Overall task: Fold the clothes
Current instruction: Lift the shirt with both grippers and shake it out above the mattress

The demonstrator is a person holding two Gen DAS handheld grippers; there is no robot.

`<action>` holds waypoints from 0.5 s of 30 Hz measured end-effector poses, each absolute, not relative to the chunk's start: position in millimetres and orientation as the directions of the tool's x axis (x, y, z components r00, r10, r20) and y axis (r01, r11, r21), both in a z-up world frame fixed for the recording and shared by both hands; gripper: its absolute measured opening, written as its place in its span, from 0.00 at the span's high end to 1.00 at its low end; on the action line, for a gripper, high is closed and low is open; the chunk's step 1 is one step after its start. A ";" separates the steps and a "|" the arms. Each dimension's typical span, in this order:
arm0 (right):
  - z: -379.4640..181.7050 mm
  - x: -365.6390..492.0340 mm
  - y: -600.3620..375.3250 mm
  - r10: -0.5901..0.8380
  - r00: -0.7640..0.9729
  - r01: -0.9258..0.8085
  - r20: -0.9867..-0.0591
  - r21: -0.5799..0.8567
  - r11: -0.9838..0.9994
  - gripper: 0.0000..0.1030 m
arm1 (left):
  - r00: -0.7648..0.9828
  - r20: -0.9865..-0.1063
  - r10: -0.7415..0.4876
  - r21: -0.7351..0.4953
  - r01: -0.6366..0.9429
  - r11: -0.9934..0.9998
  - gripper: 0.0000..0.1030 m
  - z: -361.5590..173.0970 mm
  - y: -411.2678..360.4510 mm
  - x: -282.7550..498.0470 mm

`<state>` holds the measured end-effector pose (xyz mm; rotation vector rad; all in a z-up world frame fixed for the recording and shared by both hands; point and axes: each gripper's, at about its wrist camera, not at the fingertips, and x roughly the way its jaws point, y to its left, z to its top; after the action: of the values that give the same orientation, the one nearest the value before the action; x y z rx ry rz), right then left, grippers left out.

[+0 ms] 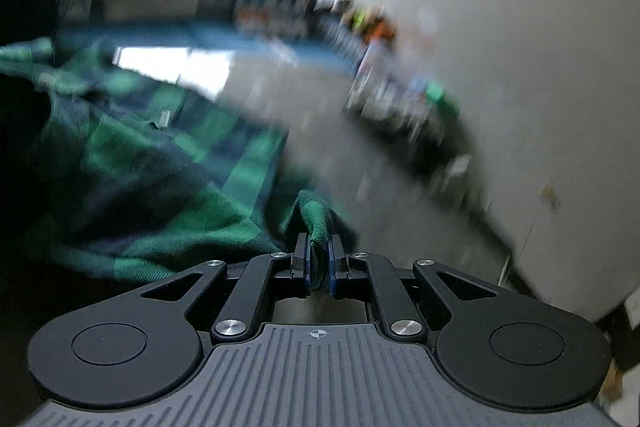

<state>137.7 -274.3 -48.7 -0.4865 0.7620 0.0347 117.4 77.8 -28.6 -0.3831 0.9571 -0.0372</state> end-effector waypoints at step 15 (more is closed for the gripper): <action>-100.0 62.0 -281.2 -0.142 0.593 -0.135 -0.792 -0.272 0.953 0.82 | 0.479 -0.849 -0.224 -0.345 -0.182 0.921 0.92 -70.4 93.8 65.0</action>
<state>62.0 -281.2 -100.0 -0.3198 0.9402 -0.0044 65.0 93.8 -70.4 -0.4208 1.0802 -0.0262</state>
